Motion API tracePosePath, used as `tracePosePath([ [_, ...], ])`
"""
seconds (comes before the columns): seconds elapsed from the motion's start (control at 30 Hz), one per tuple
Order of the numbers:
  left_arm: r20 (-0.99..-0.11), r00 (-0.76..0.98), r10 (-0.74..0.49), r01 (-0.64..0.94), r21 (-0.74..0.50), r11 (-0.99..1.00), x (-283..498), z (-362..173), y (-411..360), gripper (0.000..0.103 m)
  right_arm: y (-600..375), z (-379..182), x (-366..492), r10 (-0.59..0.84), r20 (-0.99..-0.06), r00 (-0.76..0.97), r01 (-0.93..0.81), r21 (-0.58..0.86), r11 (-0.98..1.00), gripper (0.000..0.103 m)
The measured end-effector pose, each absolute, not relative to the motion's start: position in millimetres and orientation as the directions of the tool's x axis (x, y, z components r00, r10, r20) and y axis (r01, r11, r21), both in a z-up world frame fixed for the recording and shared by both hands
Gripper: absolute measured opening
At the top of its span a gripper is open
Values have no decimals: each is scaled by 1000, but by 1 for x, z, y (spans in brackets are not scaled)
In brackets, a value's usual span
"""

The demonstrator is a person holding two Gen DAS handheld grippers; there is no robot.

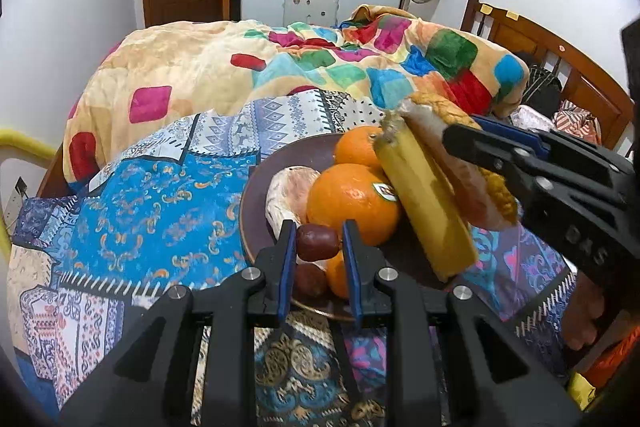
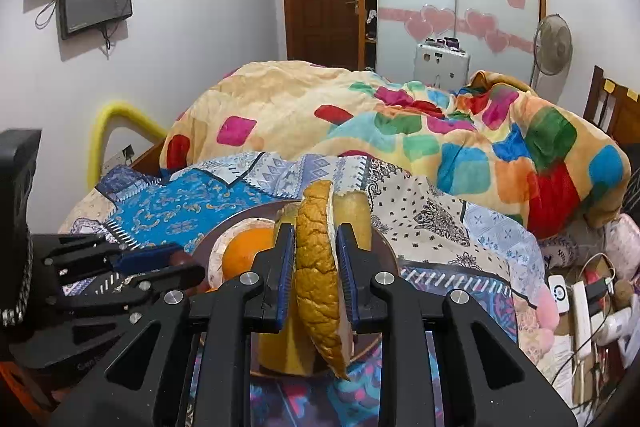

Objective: Organize fruits

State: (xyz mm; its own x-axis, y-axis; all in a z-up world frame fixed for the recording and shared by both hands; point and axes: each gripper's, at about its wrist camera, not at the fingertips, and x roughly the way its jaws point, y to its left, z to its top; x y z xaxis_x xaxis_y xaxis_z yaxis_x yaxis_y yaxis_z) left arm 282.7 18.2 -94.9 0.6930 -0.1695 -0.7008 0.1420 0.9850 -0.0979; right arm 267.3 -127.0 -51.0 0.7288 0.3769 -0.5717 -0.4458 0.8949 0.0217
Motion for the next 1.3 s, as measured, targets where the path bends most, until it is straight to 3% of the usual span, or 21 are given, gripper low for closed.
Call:
tracePosePath([
  [0.2,-724,669,-169,124,-116,985,294,-108,23,22,-122,-51,263,419,-587,693,-494,37,869,24],
  [0.33,-731,661,-168,118,-121,986,296,-112,22,22,-121,-53,261,435,-594,677,-508,51,860,36],
  [0.57,-734,660,-161,108,-120,987,296,-113,21,30,-120,-56,257,444,-593,672,-523,44,851,46],
  [0.87,-724,666,-177,111,-139,984,288,-109,25,44,-131,-61,261,472,-614,632,-531,101,841,48],
  [1.2,-708,681,-189,134,-134,982,269,-98,18,45,-150,-62,247,473,-620,626,-548,81,833,44],
  [1.3,-701,687,-192,143,-128,981,261,-93,12,52,-163,-60,241,445,-623,643,-535,51,843,44],
])
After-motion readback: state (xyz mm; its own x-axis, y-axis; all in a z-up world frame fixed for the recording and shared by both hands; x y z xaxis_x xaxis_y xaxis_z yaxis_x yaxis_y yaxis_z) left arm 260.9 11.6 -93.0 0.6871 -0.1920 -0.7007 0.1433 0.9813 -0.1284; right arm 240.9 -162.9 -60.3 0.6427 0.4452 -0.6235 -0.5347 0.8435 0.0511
